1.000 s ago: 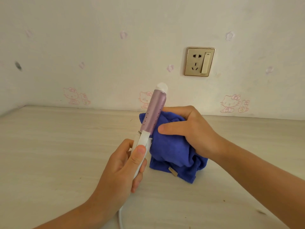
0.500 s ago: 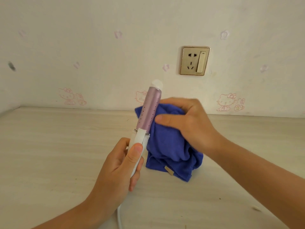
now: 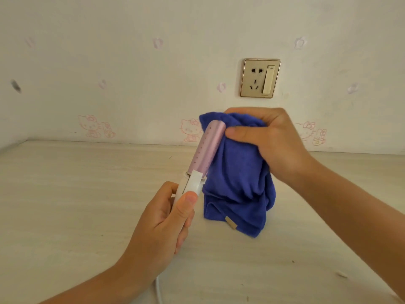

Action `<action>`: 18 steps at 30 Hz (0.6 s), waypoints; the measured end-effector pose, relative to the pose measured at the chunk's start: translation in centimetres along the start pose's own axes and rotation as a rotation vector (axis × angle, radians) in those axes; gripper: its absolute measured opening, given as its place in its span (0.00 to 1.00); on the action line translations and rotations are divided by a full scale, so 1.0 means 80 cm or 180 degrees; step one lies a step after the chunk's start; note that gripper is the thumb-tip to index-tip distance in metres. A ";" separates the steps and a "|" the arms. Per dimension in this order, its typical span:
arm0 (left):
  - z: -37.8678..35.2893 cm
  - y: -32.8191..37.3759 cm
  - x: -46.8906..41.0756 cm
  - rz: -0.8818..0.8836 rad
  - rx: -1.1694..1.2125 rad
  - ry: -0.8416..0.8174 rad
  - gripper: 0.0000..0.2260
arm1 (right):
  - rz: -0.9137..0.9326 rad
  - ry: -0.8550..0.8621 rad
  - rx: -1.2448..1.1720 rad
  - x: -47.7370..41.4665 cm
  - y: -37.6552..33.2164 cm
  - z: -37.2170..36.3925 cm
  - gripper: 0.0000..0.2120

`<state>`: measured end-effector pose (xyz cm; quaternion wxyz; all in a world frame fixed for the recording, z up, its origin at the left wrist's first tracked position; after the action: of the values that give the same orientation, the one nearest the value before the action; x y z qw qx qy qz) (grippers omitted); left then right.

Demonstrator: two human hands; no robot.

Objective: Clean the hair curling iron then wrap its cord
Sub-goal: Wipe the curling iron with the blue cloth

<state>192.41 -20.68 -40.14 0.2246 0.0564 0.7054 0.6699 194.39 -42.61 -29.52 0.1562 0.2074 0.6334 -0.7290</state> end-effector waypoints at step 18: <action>-0.001 0.004 0.004 -0.0016 0.0044 0.0022 0.16 | -0.0046 -0.0164 -0.0051 0.009 0.010 -0.009 0.12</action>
<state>192.02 -20.63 -39.88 0.2234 0.0538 0.7110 0.6646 194.23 -41.96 -30.63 0.1689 0.1826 0.6364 -0.7301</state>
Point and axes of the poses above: each hand's wrist, its own x-axis away from the middle knuckle, its own z-axis out of the back of the hand, y = z × x, the point moved 3 cm from there along -x, towards the middle knuckle, and after that the axes turned 3 degrees about x, right-handed, at the moved point
